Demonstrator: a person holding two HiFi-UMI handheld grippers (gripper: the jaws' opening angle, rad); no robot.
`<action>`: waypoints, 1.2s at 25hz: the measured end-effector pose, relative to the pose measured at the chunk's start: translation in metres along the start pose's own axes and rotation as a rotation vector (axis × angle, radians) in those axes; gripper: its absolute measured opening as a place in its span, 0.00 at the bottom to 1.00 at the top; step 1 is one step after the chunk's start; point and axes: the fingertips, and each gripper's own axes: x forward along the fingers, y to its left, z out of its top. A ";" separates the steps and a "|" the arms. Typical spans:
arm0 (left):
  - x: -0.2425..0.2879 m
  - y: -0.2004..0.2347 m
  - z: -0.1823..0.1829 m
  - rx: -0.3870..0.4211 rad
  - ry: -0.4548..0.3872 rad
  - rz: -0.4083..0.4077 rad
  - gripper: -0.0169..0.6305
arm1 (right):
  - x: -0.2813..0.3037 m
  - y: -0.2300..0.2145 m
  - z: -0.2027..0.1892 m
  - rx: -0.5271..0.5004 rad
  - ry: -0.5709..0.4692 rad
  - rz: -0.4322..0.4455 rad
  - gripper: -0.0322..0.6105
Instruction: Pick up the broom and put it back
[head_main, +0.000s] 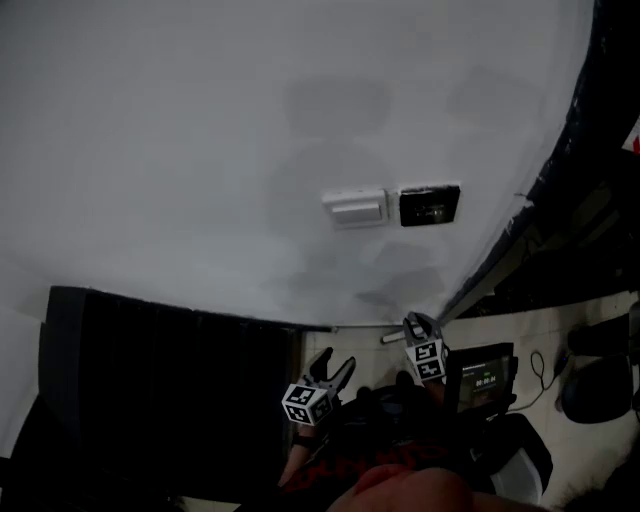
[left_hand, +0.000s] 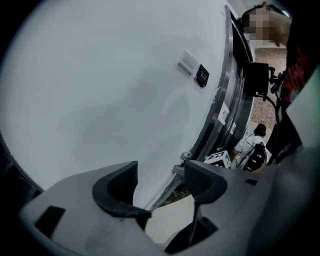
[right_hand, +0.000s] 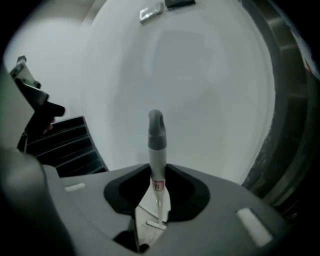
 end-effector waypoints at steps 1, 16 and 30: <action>0.012 0.001 0.010 0.009 -0.010 -0.028 0.48 | -0.009 0.000 0.009 -0.008 -0.023 0.003 0.20; 0.035 -0.022 0.063 0.049 -0.127 -0.242 0.48 | -0.055 0.019 0.078 0.075 -0.116 0.002 0.19; 0.039 -0.004 0.076 0.110 -0.139 -0.231 0.48 | -0.014 -0.001 0.063 -0.003 -0.049 -0.047 0.19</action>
